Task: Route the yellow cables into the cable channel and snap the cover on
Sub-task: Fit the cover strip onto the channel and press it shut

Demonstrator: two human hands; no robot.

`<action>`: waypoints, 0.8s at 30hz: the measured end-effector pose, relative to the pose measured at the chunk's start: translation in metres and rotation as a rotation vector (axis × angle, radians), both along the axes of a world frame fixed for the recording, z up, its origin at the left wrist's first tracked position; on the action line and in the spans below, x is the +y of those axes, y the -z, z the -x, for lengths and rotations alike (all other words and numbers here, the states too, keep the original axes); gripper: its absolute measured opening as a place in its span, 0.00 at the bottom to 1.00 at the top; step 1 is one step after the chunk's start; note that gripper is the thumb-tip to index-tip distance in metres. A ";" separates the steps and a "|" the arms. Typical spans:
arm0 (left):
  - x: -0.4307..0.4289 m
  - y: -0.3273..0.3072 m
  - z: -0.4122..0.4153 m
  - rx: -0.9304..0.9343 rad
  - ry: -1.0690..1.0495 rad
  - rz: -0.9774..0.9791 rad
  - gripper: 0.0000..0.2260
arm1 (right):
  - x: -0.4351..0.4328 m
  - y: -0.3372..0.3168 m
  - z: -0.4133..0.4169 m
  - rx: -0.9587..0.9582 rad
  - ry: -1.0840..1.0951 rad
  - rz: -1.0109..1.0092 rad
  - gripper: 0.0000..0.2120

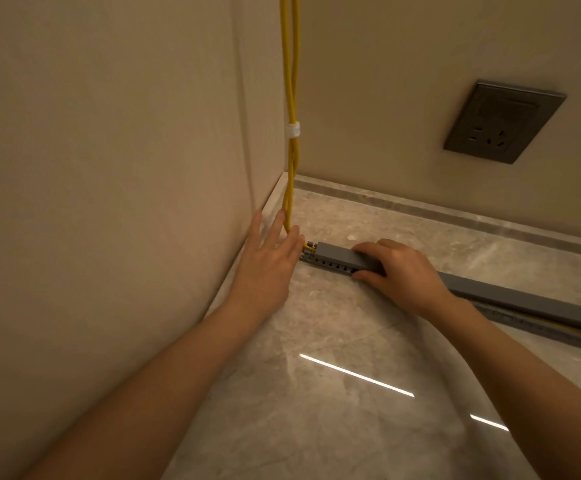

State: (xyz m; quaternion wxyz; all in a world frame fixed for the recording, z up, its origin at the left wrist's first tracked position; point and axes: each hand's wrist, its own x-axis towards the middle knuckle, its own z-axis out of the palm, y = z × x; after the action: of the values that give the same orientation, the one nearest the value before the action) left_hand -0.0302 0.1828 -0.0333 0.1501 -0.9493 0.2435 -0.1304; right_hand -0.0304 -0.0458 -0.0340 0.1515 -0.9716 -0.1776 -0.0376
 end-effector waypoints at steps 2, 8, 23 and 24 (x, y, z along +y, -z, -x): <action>-0.002 0.005 -0.001 0.040 0.004 0.124 0.25 | 0.001 0.002 0.002 -0.020 0.007 -0.020 0.20; -0.009 0.014 0.000 0.050 0.007 0.338 0.23 | 0.010 -0.004 0.003 -0.031 -0.042 -0.092 0.19; -0.007 0.018 -0.007 0.159 0.073 0.602 0.24 | 0.027 -0.008 -0.009 0.074 -0.013 -0.048 0.18; -0.007 0.019 -0.007 0.164 0.072 0.611 0.24 | 0.026 -0.009 -0.009 0.081 -0.017 -0.037 0.19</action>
State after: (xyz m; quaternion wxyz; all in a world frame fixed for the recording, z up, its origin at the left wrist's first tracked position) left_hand -0.0233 0.1760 -0.0521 -0.1669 -0.9486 0.2377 -0.1258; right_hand -0.0218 -0.0194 -0.0254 0.1771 -0.9678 -0.1788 -0.0001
